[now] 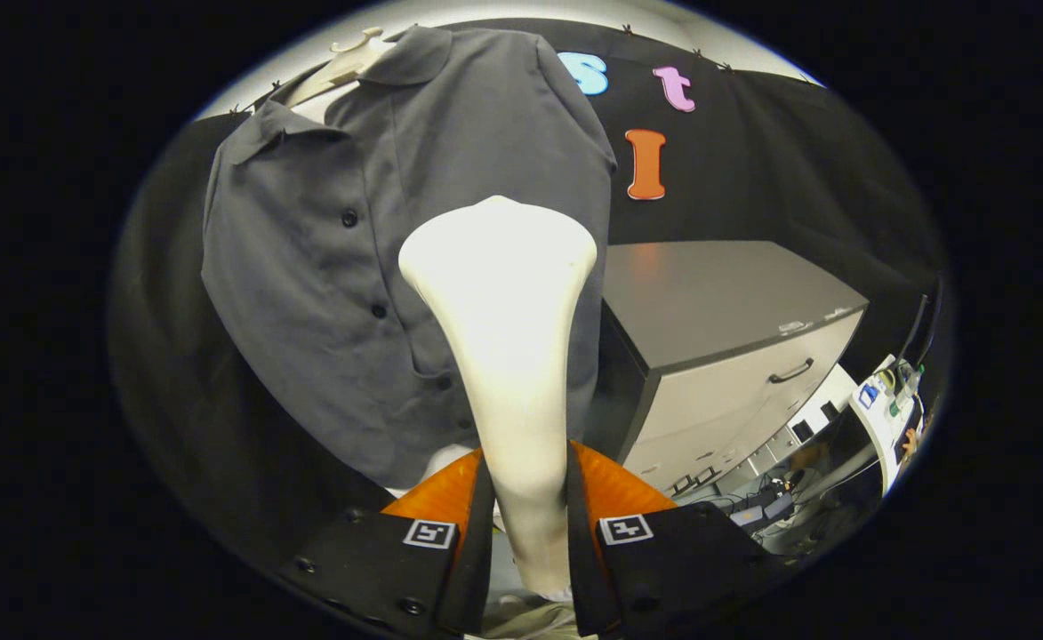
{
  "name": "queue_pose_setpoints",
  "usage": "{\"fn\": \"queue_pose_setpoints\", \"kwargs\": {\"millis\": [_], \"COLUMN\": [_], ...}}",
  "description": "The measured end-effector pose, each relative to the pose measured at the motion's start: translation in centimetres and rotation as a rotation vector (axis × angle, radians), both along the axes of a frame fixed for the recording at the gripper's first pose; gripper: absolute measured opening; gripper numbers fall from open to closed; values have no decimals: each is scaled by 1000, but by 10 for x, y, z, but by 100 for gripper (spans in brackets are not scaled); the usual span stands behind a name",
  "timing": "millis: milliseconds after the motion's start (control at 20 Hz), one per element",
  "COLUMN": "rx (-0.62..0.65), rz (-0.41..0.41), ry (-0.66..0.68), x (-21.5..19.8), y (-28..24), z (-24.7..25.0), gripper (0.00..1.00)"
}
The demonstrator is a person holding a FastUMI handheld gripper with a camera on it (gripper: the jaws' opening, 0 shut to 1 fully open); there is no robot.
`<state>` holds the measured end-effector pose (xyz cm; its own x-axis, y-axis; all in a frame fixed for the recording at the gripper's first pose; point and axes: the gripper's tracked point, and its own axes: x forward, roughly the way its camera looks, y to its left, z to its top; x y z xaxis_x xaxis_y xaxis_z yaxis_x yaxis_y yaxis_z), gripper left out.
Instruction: Iron the clothes twice with a garment steamer, once on the left side and once on the right side.
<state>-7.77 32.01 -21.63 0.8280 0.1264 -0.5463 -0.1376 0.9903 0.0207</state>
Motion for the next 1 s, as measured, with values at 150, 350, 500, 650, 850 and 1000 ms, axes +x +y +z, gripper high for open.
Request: {"fn": "queue_pose_setpoints", "kwargs": {"millis": [150, 350, 500, 650, 850, 1000], "rx": [9, 12, 7, 6, -2, -20], "rz": [41, 98, 137, 170, 202, 222], "ry": [-46, -95, -125, -138, -136, -130], "x": [-4, -6, -6, -6, -1, 8], "y": [32, 75, 106, 133, 160, 178], "z": [30, 63, 81, 90, 88, 84], "gripper": [45, 45, 45, 45, 45, 45]}}
